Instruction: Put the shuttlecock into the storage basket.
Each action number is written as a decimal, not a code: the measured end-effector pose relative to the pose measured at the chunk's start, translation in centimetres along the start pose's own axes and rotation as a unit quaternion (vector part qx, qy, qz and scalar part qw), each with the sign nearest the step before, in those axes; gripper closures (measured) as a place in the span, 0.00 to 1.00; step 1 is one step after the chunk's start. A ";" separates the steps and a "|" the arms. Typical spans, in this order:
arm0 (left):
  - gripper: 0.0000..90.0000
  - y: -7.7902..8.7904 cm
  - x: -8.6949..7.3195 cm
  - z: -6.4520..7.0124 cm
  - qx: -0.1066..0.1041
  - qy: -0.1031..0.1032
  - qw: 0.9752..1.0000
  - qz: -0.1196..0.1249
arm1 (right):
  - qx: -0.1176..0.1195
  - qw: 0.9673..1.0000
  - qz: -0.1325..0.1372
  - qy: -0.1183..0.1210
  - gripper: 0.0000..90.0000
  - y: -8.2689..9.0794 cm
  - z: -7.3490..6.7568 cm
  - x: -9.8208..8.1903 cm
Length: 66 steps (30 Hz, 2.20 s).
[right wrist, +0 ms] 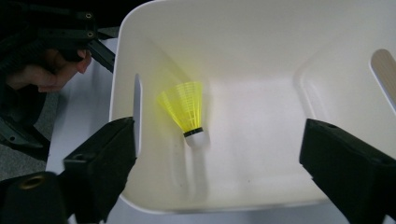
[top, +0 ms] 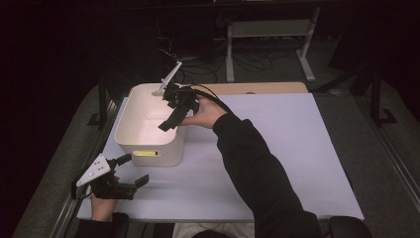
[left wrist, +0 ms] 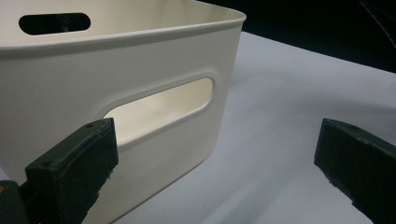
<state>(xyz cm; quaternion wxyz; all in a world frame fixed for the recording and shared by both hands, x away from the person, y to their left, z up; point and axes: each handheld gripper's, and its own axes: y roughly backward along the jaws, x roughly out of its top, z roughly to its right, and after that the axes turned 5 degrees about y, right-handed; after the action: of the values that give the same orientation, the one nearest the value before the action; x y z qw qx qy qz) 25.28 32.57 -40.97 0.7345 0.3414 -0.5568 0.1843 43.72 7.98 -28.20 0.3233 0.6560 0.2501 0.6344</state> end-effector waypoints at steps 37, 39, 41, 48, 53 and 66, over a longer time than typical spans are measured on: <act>0.00 0.0 0.0 0.0 0.002 0.000 1.000 -0.003 | -0.045 0.998 0.043 -0.031 0.00 5.0 0.8 -3.9; 0.00 0.0 0.0 0.0 0.002 -0.001 1.000 -0.002 | -0.047 0.997 0.044 -0.032 0.00 5.2 0.8 -4.0; 0.00 0.0 0.0 0.0 0.003 0.000 1.000 -0.002 | -0.048 0.997 0.046 -0.033 0.00 5.3 0.8 -4.3; 0.00 0.0 0.0 0.0 0.003 -0.001 1.000 -0.002 | -0.055 0.997 0.047 -0.038 0.00 5.9 0.8 -5.1; 0.00 0.0 0.0 0.0 0.002 0.000 1.000 -0.003 | -0.063 0.995 0.058 -0.049 0.00 6.5 1.0 -6.6; 0.00 0.0 0.0 0.0 0.003 -0.001 1.000 -0.005 | -0.080 0.992 0.065 -0.071 0.00 8.0 1.2 -9.5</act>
<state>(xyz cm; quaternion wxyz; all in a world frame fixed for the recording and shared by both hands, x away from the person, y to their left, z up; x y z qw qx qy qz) 25.26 32.56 -41.01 0.7340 0.3461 -0.5553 0.1819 43.60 -4.47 -28.64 0.3499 0.6866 0.1321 0.6234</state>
